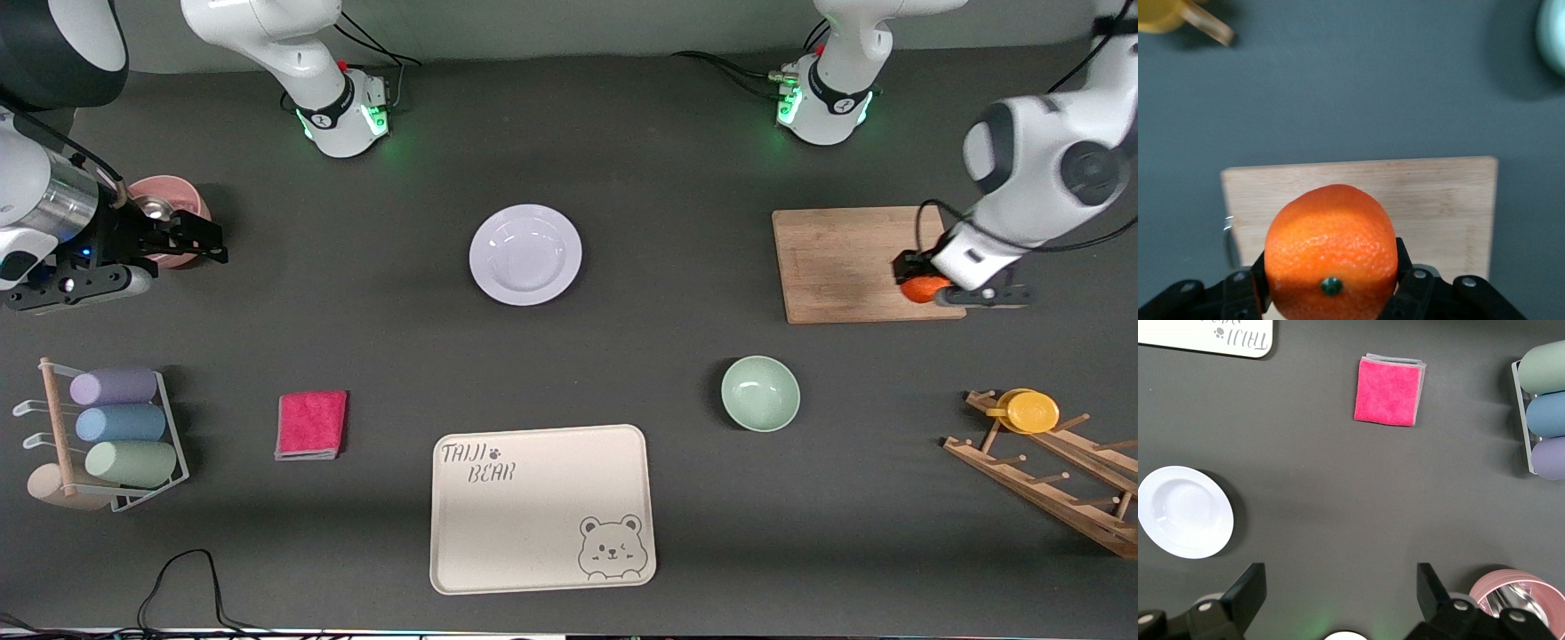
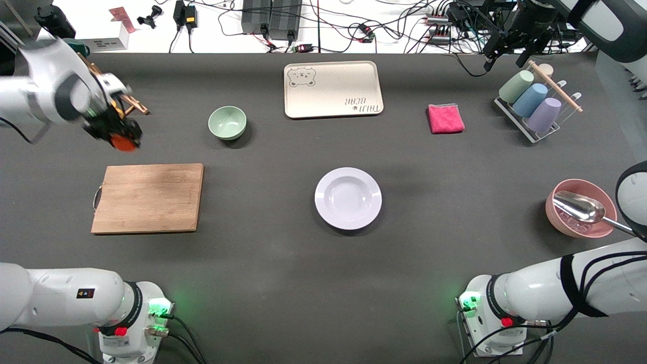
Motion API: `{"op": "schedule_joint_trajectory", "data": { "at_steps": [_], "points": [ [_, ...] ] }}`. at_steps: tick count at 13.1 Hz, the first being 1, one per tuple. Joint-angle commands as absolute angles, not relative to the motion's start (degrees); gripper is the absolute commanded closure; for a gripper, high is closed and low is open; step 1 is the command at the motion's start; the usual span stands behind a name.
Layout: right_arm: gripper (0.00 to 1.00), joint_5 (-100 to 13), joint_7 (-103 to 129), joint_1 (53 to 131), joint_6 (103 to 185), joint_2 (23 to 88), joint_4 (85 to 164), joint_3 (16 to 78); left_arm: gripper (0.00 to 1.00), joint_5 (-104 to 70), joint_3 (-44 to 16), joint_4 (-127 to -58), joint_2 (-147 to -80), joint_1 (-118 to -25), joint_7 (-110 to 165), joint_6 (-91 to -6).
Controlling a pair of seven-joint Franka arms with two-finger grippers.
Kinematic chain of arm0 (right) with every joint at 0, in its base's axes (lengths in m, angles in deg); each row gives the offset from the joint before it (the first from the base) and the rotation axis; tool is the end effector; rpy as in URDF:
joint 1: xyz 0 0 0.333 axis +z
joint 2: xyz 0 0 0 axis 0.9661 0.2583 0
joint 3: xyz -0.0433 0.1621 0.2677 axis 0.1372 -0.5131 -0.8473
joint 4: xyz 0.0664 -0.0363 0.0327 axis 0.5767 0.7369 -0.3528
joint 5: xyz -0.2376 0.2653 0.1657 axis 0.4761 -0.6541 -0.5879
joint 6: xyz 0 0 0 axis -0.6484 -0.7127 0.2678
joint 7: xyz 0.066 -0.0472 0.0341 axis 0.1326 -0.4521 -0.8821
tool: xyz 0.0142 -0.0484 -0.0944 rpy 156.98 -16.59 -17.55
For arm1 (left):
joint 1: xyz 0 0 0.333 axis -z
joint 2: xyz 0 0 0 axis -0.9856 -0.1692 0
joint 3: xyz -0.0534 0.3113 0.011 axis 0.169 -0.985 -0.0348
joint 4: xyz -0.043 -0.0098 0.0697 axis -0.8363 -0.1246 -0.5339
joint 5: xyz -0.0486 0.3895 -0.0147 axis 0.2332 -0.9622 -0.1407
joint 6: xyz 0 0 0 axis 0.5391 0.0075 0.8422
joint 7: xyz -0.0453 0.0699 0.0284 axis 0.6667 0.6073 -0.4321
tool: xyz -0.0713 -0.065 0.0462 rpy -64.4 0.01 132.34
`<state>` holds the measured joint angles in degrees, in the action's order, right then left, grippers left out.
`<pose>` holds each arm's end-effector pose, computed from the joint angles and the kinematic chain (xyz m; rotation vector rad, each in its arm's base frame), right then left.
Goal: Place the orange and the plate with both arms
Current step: 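Carry the orange with the left gripper over the white plate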
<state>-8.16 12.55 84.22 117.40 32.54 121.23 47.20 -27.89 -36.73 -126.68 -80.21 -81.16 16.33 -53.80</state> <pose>0.5484 0.0381 0.5752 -3.0963 -0.2455 0.1889 0.4760 0.0465 0.3848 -3.1240 0.0167 0.1095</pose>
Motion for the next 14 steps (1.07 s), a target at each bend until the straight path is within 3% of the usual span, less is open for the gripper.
{"op": "schedule_joint_trajectory", "data": {
  "at_steps": [1,5,7,11,14],
  "points": [
    [0.0,-9.5,14.1,84.4,116.3,34.0,119.6,47.4,0.46,-28.6,-37.7,-118.3,-76.2,-80.2,16.0,-42.5],
    [0.0,-13.1,14.1,84.2,117.1,36.6,118.4,47.5,0.46,-27.6,-36.3,-110.2,-76.0,-79.9,17.3,-33.7],
    [0.0,-13.1,14.1,84.3,117.4,39.0,117.0,47.5,0.46,-25.9,-31.1,-108.1,-76.0,-79.7,23.2,-31.4],
    [0.0,-22.1,14.1,83.6,118.0,44.1,115.4,48.2,0.46,-23.9,-13.1,-104.5,-77.8,-79.6,46.3,-30.6],
    [0.0,-22.5,14.1,82.8,120.4,47.5,114.7,48.3,0.46,-24.5,1.5,-97.9,-85.0,-79.5,64.6,-31.3]
  ]
}}
